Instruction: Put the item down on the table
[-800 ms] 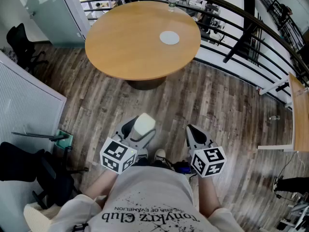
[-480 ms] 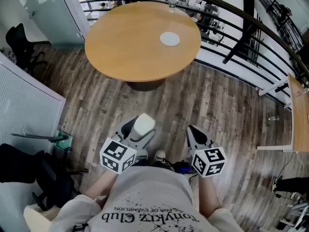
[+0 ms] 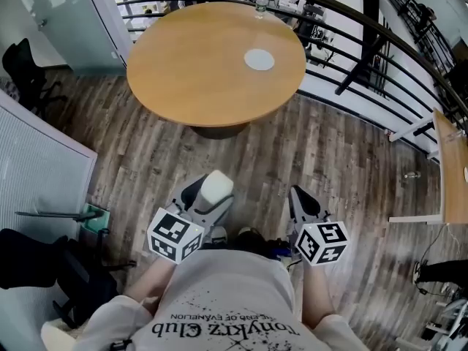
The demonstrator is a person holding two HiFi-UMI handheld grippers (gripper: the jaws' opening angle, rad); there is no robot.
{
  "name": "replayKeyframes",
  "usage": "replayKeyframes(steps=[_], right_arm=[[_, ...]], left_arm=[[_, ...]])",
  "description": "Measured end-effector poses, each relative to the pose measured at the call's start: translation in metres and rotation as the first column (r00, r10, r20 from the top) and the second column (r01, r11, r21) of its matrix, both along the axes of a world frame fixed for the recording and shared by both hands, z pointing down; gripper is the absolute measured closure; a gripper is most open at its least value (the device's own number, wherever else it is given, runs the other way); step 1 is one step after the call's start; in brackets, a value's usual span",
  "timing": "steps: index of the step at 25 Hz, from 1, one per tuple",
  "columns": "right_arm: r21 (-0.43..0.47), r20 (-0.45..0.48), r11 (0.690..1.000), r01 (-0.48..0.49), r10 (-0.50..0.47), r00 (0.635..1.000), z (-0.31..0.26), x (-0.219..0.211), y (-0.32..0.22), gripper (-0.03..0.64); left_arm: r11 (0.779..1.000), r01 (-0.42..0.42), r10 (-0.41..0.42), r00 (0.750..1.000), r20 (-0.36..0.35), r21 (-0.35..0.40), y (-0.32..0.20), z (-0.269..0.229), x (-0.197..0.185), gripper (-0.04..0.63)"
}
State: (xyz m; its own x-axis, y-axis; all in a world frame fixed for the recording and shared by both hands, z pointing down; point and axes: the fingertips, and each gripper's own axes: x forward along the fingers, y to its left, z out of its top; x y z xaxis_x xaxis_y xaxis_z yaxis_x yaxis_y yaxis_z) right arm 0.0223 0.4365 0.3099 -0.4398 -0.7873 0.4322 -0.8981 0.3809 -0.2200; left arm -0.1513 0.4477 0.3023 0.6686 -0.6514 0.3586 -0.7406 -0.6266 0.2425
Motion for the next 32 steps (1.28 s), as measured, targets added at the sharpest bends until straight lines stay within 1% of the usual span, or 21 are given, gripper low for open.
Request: replayKeyframes(steps=[3,6,11,14,17,25,28,32], right_arm=[[0.006,0.001,1.000,-0.017,0.017,1.000,0.000,-0.002,-0.009,0.592],[0.002,0.002,1.000,-0.031,0.031,1.000,0.006,0.003,-0.018,0.592],[-0.014,0.018,0.999,-0.044,0.044,0.999,0.027,0.011,-0.064,0.592],[-0.020,0.021,0.999,-0.035,0.036,0.999,0.036,0.019,-0.113,0.592],[-0.021,0.022,1.000,-0.014,0.014,1.000,0.040,0.034,-0.176,0.592],[-0.019,-0.005,0.996,0.091,-0.091,0.996,0.023,0.059,-0.354,0.592],[-0.022,-0.002,0.992,0.128,-0.128,0.992,0.014,0.068,-0.399,0.592],[-0.027,-0.003,0.989,0.146,-0.146,0.989,0.008,0.071,-0.432,0.592]], left_arm=[[1.000,-0.007,0.007,1.000,0.001,-0.003,-0.012,0.003,-0.007,0.268],[1.000,-0.023,0.023,1.000,-0.005,-0.010,-0.023,0.007,-0.005,0.268],[0.999,-0.036,0.036,0.999,-0.009,-0.014,-0.071,0.019,0.004,0.268],[0.999,-0.036,0.036,0.999,-0.013,-0.018,-0.117,0.024,0.012,0.268],[1.000,-0.020,0.020,1.000,-0.007,-0.013,-0.179,0.026,0.028,0.268],[0.999,0.050,-0.050,0.999,-0.006,-0.019,-0.348,0.020,0.062,0.268],[0.996,0.093,-0.093,0.996,-0.012,-0.002,-0.390,0.005,0.072,0.268],[0.993,0.117,-0.117,0.993,-0.009,0.005,-0.422,-0.005,0.073,0.268]])
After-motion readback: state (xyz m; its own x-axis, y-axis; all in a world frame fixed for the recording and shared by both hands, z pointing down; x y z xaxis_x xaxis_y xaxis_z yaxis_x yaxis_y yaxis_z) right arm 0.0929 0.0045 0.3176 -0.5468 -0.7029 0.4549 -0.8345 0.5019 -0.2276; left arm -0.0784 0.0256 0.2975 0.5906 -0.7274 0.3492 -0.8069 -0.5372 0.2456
